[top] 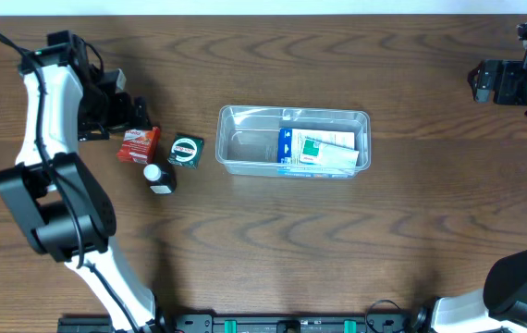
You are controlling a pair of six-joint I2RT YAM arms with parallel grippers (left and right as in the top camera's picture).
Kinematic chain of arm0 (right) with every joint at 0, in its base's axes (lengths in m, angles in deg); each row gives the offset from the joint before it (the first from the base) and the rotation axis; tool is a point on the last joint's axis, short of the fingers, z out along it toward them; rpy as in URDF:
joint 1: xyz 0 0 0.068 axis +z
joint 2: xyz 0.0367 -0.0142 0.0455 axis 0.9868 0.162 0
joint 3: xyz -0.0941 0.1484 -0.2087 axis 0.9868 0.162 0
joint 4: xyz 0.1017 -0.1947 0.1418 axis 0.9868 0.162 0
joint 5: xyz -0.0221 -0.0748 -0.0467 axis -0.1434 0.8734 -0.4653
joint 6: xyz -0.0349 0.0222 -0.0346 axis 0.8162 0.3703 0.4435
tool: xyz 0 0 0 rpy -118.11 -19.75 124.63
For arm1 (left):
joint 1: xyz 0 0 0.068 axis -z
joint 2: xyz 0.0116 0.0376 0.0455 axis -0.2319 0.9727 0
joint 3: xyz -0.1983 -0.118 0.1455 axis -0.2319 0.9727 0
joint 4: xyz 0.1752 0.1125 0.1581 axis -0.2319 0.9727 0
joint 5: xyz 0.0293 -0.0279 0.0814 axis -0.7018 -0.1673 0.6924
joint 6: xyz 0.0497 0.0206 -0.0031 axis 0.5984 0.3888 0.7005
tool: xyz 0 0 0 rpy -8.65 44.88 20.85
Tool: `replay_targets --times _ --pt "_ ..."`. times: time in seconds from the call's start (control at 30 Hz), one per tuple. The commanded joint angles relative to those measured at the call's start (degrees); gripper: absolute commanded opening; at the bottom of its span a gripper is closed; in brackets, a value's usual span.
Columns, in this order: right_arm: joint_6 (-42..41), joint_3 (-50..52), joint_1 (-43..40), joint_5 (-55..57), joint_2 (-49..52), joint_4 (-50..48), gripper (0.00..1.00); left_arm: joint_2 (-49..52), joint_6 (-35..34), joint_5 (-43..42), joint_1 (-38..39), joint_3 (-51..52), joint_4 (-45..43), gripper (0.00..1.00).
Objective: Pack container
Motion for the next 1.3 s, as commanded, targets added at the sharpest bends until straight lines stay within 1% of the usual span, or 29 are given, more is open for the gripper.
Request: replay_targets --times 0.0,0.17,0.37,0.6,0.87,1.27 --pt "-0.7 -0.5 -0.3 -0.4 -0.1 0.0 0.99 2.0 1.0 2.8 1.3 -0.4 -0.2 0.98" --pt "-0.7 -0.5 -0.3 -0.4 -0.1 0.0 0.99 4.2 1.2 3.7 2.5 -0.4 -1.8 0.98" --pt "-0.7 -0.5 -0.3 -0.4 -0.1 0.0 0.99 4.5 2.8 8.6 2.5 0.2 -4.0 0.98" --pt "-0.7 -0.5 -0.3 -0.4 -0.1 0.0 0.99 4.5 6.1 8.4 2.6 0.8 -5.1 0.98" --pt "-0.7 -0.5 -0.3 -0.4 -0.1 0.0 0.99 4.5 7.6 8.4 2.7 4.0 -6.9 0.98" --pt "-0.7 -0.5 -0.3 -0.4 -0.1 0.0 0.99 4.5 7.9 8.4 2.7 5.4 -8.8 0.98"
